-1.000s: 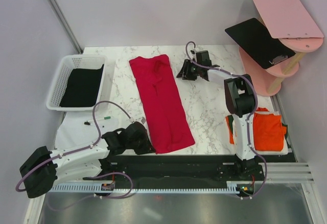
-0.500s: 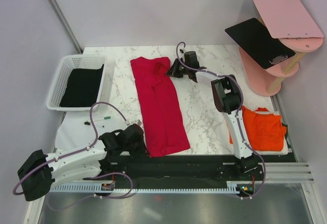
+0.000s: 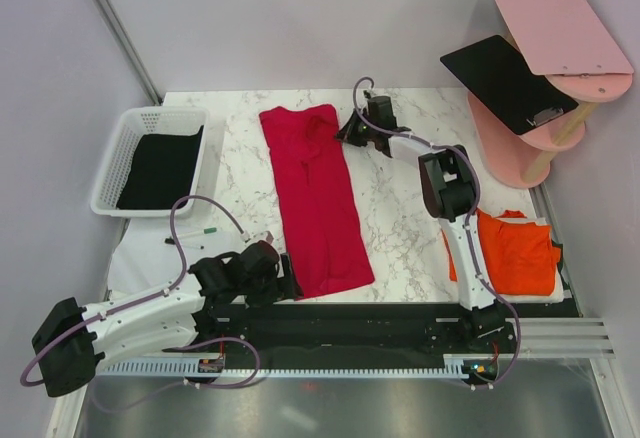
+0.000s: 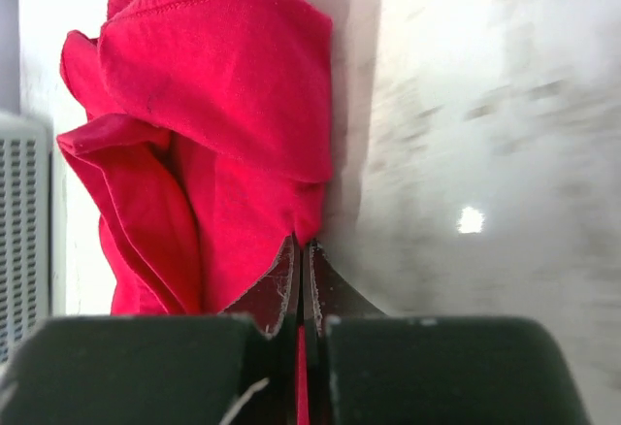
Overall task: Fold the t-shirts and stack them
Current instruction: Rotate the tshirt 90 degrees
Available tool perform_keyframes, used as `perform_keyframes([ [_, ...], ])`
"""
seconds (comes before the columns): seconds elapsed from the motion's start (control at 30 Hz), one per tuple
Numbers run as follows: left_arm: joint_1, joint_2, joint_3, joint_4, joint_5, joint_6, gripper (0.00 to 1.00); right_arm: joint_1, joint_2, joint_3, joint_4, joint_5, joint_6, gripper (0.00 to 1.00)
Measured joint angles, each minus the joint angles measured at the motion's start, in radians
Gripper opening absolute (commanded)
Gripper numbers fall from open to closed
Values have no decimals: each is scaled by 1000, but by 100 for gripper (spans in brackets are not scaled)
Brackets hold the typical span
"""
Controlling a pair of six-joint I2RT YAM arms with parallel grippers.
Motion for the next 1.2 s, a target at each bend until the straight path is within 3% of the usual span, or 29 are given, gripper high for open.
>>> perform_keyframes([
  [0.17, 0, 0, 5, -14, -7, 1, 95, -72, -10, -9, -3, 32, 6, 5],
  [0.27, 0, 9, 8, -18, -20, 4, 98, -114, -14, -13, -6, 39, 7, 23],
  [0.4, 0, 23, 22, -18, -29, 14, 100, -146, -32, -29, 4, 36, -13, 54],
  [0.47, 0, 26, 29, -18, -31, 19, 100, -147, -80, -89, 10, 43, -29, 61],
  [0.53, 0, 26, 35, -18, -37, 25, 100, -143, -167, -181, -3, 46, -55, 77],
  [0.57, 0, 26, 39, -18, -45, 29, 100, -139, -214, -223, -15, 47, -68, 95],
  [0.67, 0, 33, 55, -19, -66, 44, 100, -121, -362, -332, -48, 47, -109, 98],
  [0.73, 0, 53, 72, -20, -85, 59, 95, -98, -476, -405, -64, 47, -145, 90],
  [0.77, 0, 69, 84, -20, -94, 69, 90, -78, -533, -438, -78, 48, -163, 59],
  [0.8, 0, 91, 97, -21, -103, 77, 52, -54, -583, -460, -95, 48, -182, 20],
  [0.83, 0, 115, 109, -20, -110, 86, 23, -25, -624, -476, -109, 48, -204, 0],
  [0.87, 0, 138, 122, -18, -117, 94, 2, 10, -656, -487, -119, 47, -218, 0],
  [1.07, 23, 300, 222, -42, -153, 147, 2, 246, -731, -602, -188, 44, -257, 0],
  [1.2, 151, 410, 308, -51, -163, 189, 2, 340, -731, -712, -248, 56, -270, 0],
])
